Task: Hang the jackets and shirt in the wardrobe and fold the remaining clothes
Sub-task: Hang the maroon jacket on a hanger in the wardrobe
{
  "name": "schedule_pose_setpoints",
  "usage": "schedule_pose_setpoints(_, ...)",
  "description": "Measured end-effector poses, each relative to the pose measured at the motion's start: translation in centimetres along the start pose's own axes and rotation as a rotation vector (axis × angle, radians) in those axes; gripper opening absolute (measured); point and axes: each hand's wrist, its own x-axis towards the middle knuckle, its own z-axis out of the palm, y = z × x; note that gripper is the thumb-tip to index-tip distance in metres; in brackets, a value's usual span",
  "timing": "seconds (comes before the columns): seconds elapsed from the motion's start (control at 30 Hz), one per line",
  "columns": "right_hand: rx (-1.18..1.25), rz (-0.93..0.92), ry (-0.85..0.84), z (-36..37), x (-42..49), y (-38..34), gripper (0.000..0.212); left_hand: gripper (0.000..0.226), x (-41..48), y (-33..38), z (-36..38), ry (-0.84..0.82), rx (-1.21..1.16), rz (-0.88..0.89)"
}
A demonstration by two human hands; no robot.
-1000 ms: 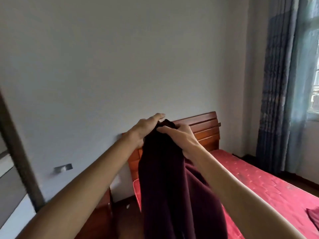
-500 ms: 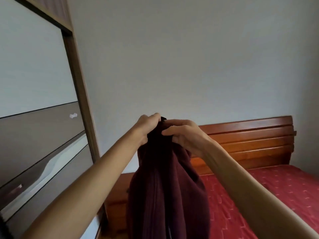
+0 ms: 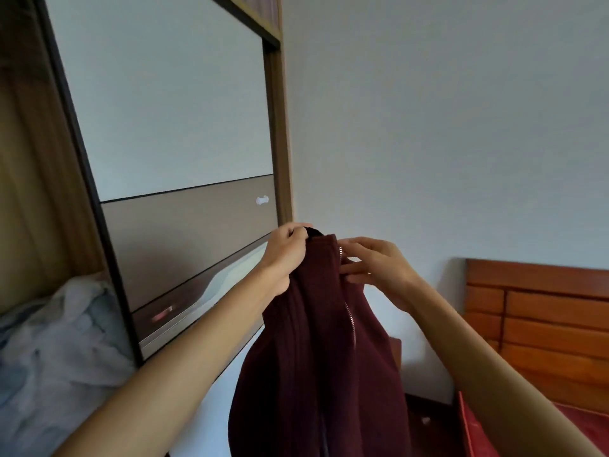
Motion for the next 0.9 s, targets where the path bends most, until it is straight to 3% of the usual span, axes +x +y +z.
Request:
schedule_pose_setpoints(0.23, -0.023, -0.042, -0.218, 2.6, 10.7, 2.1, 0.031, 0.033, 5.1, -1.6, -2.4, 0.233, 0.08, -0.005)
schedule_pose_setpoints(0.43, 0.094, -0.097, -0.443, 9.4, 17.2, 2.9, 0.018, 0.034, 7.0, -1.8, -7.9, 0.489, 0.206, -0.021)
schedule_pose_setpoints(0.73, 0.208, -0.125, -0.758, 20.9, 20.0, 2.0, 0.016, 0.032, 5.8, -1.3, -16.1, 0.779, 0.243, -0.019)
schedule_pose_setpoints(0.9, 0.193, -0.162, -0.884, 27.8, 19.4, -0.1, 0.022, 0.033, 3.7, 0.1, -20.8, 0.898, 0.142, -0.058)
